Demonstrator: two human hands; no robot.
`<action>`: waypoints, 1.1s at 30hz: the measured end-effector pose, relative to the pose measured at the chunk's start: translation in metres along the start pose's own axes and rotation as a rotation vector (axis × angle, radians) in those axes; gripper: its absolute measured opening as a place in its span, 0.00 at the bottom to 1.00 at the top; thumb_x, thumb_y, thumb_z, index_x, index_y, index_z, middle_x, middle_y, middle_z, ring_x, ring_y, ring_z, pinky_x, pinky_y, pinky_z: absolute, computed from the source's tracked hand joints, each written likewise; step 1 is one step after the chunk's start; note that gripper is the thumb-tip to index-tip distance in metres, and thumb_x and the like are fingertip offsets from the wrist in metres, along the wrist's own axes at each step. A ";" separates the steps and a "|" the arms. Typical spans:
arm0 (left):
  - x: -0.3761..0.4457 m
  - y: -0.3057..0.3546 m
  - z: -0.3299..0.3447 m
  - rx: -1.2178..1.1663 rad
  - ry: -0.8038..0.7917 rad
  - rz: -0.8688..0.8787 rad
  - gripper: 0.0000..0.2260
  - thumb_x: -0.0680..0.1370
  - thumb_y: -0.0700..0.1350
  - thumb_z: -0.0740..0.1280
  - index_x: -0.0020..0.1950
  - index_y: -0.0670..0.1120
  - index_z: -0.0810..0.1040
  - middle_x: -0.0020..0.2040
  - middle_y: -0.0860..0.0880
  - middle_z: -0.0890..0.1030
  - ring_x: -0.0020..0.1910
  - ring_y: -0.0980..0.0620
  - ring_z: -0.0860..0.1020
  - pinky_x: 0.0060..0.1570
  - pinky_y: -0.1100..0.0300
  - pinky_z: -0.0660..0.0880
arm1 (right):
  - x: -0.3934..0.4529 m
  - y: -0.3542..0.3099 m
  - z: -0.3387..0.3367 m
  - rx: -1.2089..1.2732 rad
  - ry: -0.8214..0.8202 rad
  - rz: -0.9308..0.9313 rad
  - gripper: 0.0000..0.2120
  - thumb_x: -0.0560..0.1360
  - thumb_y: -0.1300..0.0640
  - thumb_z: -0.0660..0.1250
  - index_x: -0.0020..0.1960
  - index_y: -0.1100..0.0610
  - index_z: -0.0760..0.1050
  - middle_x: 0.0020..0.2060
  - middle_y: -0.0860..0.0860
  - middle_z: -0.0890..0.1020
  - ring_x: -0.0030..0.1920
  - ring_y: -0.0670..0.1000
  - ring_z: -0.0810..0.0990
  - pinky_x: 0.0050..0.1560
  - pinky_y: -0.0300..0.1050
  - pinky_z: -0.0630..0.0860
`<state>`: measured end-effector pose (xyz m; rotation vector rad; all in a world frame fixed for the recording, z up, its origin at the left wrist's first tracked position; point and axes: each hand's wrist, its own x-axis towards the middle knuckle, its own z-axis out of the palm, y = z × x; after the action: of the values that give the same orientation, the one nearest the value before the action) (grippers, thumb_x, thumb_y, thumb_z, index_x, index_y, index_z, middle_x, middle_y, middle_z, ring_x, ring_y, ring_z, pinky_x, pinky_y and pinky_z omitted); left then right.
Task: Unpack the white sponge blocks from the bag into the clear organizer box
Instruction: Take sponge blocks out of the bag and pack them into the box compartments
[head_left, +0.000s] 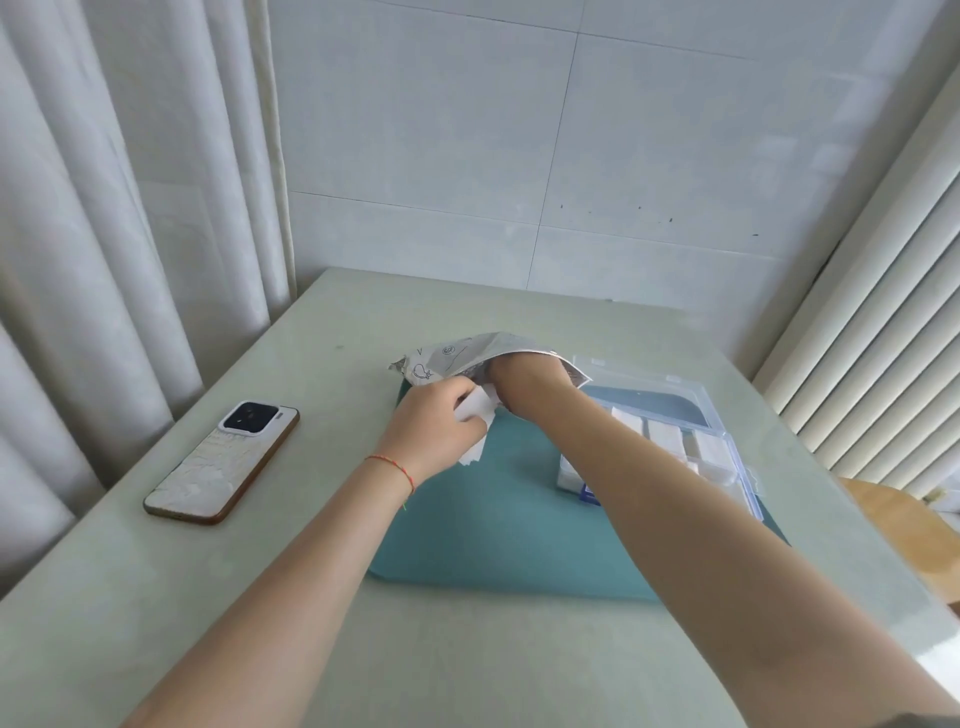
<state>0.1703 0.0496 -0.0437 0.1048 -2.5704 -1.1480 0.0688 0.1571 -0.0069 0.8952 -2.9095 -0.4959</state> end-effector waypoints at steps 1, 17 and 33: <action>0.000 0.000 0.001 -0.004 0.002 -0.012 0.03 0.72 0.40 0.65 0.43 0.41 0.75 0.28 0.49 0.66 0.30 0.50 0.61 0.30 0.58 0.60 | -0.003 0.001 -0.002 0.020 0.000 0.013 0.14 0.78 0.63 0.61 0.62 0.56 0.74 0.59 0.52 0.78 0.59 0.55 0.77 0.50 0.45 0.72; -0.021 0.013 0.013 -0.161 0.003 -0.124 0.14 0.74 0.40 0.63 0.56 0.52 0.78 0.47 0.48 0.82 0.39 0.44 0.82 0.36 0.49 0.82 | -0.104 0.040 0.017 1.053 0.441 0.210 0.04 0.77 0.56 0.66 0.44 0.52 0.78 0.42 0.45 0.77 0.32 0.41 0.71 0.33 0.31 0.65; -0.043 0.030 0.034 -1.164 -0.167 -0.415 0.16 0.83 0.52 0.59 0.60 0.44 0.80 0.52 0.42 0.84 0.47 0.48 0.83 0.43 0.55 0.82 | -0.134 0.014 0.039 1.729 0.325 0.435 0.05 0.74 0.62 0.68 0.39 0.57 0.77 0.18 0.42 0.67 0.19 0.46 0.60 0.23 0.37 0.58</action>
<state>0.2022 0.1022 -0.0539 0.2674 -1.6230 -2.6704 0.1667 0.2542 -0.0344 0.1453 -2.4228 2.1079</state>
